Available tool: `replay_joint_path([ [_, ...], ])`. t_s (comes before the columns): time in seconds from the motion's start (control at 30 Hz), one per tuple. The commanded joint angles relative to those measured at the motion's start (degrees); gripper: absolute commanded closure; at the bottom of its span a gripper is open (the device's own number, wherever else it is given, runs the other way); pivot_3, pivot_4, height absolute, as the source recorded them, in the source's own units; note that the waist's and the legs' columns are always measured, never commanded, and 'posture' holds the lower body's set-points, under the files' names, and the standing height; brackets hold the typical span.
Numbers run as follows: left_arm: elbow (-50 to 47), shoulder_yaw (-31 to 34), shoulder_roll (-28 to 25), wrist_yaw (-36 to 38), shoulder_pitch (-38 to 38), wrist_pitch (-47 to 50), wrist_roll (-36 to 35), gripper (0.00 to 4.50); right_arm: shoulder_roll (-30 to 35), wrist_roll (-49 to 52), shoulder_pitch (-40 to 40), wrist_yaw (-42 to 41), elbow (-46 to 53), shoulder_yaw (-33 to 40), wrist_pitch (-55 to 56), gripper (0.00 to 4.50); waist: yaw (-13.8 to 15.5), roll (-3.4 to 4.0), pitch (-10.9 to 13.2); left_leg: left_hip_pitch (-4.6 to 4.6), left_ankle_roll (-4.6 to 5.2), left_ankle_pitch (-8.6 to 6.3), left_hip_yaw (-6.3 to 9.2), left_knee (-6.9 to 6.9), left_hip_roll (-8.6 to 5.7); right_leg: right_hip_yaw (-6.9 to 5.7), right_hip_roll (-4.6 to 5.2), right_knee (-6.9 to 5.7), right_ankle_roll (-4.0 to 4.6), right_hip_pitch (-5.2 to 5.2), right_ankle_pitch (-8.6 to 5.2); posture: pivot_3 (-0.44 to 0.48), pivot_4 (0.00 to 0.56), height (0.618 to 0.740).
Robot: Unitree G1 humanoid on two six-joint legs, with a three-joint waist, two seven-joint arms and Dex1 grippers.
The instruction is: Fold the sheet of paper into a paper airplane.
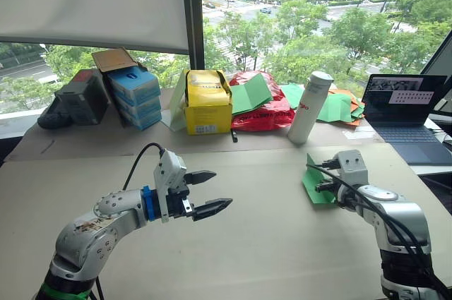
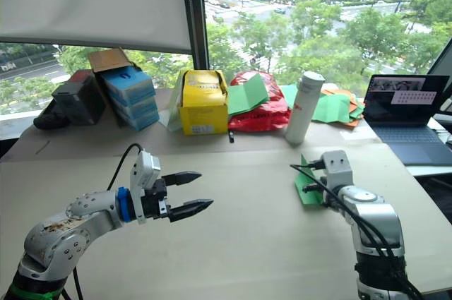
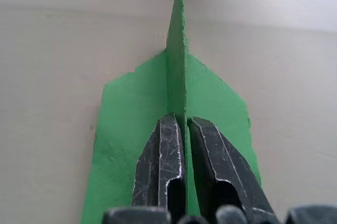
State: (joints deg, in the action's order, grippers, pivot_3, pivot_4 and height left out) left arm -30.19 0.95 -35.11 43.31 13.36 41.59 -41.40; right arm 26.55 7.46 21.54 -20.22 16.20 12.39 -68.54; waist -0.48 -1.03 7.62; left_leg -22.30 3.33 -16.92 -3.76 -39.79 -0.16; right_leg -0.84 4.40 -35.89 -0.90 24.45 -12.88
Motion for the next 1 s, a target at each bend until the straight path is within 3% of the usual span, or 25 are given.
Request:
replay_joint_path([
  [0.03,-0.88,0.55,-0.71,0.59,1.03,-0.66,-0.26,0.00,0.98,2.27,2.94,-0.35,3.85,3.26,2.51,2.57,-0.02,0.01,0.01,0.00,0.00,0.00,0.00,-0.01,0.00,0.00,0.00,0.00,0.00,0.00,0.00,0.000,0.150,0.740],
  [0.13,-0.78,0.80,-0.95,0.73,0.97,-0.81,-0.31,0.00,1.60,3.91,4.91,-0.79,5.83,3.58,2.61,1.49,-0.03,0.01,0.01,0.00,0.00,0.00,-0.01,-0.01,0.00,-0.02,-0.01,0.00,-0.01,0.00,0.00,0.000,0.150,0.740],
  [0.27,1.51,3.12,-0.66,0.03,-1.11,-2.11,0.34,0.00,2.15,10.68,7.53,-8.05,11.94,2.05,8.64,0.12,-0.10,0.03,0.02,0.03,0.00,0.00,0.00,0.00,0.01,-0.02,-0.03,0.00,-0.01,0.01,0.00,0.000,0.150,0.740],
  [0.47,6.73,7.06,0.87,-2.26,-5.05,-7.16,3.63,0.00,-0.16,20.14,1.74,-14.56,17.33,1.48,13.19,0.06,0.18,0.01,0.03,0.07,0.03,-0.02,0.04,0.00,0.05,-0.01,-0.01,0.04,-0.01,-0.08,0.00,0.000,0.150,0.740],
  [0.67,11.88,12.82,3.93,-6.69,-9.34,-18.49,10.44,0.00,2.17,11.38,-12.69,-17.57,13.12,-9.61,31.71,0.06,1.00,-0.01,0.04,0.08,0.10,-0.06,0.03,-0.02,0.03,0.02,0.13,0.12,-0.05,-0.12,0.03,0.000,0.150,0.740],
  [0.83,11.97,12.46,5.49,-6.57,-12.68,-21.67,12.17,0.00,0.23,7.93,-17.23,-16.68,6.48,-12.08,42.12,0.06,1.00,-0.03,0.05,0.23,0.05,-0.04,0.03,-0.02,0.04,0.03,0.35,0.04,-0.04,-0.19,0.03,0.000,0.150,0.740],
  [1.0,12.00,12.29,5.81,-6.65,-12.75,-21.99,12.63,0.00,-0.36,7.99,-16.93,-16.64,4.54,-11.73,44.33,0.06,1.03,-0.03,0.05,0.22,0.02,-0.03,0.04,-0.02,0.04,0.00,0.47,0.00,-0.02,-0.17,0.03,0.000,0.150,0.740],
])
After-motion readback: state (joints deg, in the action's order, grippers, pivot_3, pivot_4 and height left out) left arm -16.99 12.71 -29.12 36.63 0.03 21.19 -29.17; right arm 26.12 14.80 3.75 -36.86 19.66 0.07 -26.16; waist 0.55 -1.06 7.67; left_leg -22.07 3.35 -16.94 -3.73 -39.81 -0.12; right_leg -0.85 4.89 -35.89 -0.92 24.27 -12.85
